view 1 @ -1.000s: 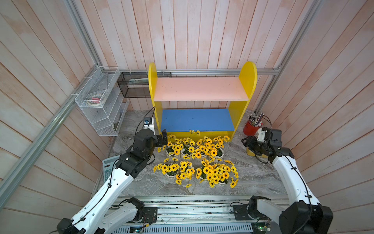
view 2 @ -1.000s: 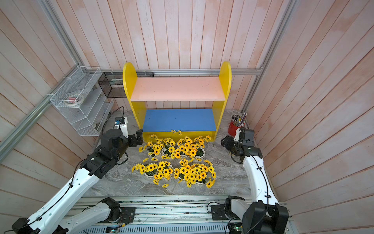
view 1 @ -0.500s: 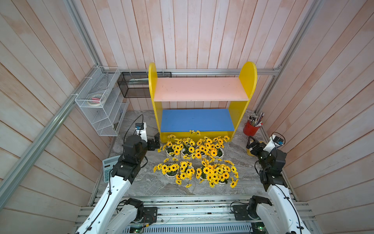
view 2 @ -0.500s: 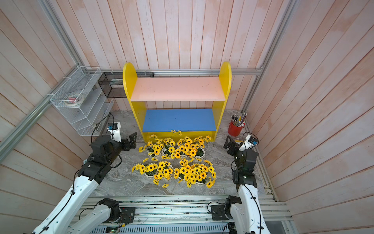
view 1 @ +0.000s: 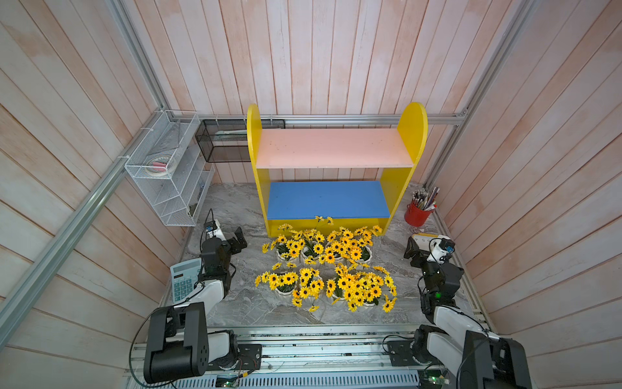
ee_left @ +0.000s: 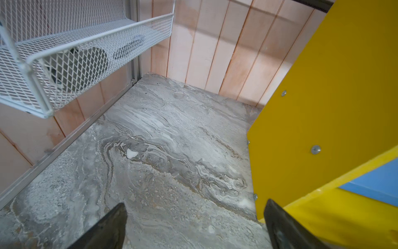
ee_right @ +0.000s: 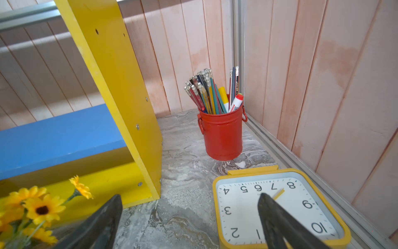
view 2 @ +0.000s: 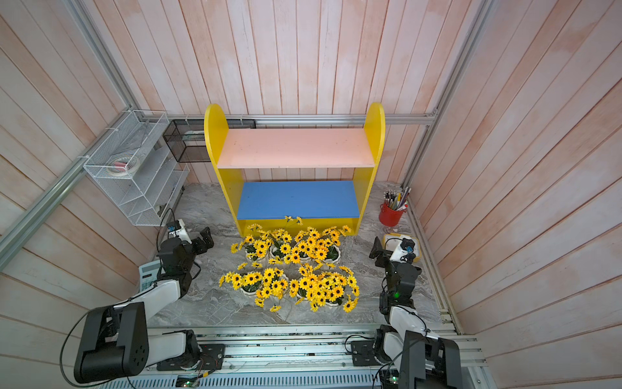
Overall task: Take the sunflower pots off the shelves
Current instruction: Reset both arms
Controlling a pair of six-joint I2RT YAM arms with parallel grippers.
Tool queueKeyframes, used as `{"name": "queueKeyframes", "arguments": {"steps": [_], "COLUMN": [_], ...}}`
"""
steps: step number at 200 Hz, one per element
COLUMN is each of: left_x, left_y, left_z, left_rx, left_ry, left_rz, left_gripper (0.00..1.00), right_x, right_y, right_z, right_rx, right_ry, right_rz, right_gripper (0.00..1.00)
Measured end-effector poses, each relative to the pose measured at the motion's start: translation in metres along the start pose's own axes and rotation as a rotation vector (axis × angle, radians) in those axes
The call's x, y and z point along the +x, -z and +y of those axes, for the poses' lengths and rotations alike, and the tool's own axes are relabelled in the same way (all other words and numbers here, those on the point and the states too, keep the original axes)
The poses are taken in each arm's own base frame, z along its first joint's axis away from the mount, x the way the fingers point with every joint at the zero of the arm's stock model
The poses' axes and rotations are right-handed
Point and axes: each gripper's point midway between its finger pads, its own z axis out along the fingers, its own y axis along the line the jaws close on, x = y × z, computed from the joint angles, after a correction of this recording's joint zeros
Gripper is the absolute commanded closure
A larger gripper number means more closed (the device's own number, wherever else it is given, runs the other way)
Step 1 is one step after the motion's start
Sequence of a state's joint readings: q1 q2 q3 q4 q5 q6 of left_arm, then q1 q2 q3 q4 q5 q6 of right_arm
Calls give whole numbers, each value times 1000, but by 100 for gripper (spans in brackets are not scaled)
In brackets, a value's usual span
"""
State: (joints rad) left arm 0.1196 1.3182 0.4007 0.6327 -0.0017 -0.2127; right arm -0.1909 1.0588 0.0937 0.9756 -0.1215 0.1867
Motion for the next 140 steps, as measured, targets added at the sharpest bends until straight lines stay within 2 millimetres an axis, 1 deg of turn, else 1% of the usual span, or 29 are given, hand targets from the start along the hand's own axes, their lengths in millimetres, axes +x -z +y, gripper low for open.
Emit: {"name": "queueKeyframes", "arguments": {"steps": [34, 58, 67, 73, 102, 126, 140], "left_x": [14, 53, 61, 59, 35, 25, 20], "left_y": [-2, 2, 3, 5, 6, 2, 0], "left_z": [-2, -16, -19, -20, -22, -26, -29], "left_rx": [7, 46, 56, 58, 50, 61, 73], "left_ry": [-58, -140, -160, -166, -172, -185, -189], "left_rz": [-62, -36, -20, -31, -130, -152, -166], "left_gripper": [0, 0, 0, 0, 0, 0, 0], "right_x": [16, 24, 25, 26, 35, 45, 42], "right_y": [-5, -10, -12, -13, -18, -18, -20], "right_z": [0, 0, -1, -1, -2, -1, -1], "right_rx": [-23, -33, -33, -34, -30, -14, 7], "right_ry": [31, 43, 44, 45, 48, 50, 57], "right_rz": [33, 42, 36, 33, 21, 24, 12], "right_gripper": [2, 2, 2, 2, 2, 2, 2]}}
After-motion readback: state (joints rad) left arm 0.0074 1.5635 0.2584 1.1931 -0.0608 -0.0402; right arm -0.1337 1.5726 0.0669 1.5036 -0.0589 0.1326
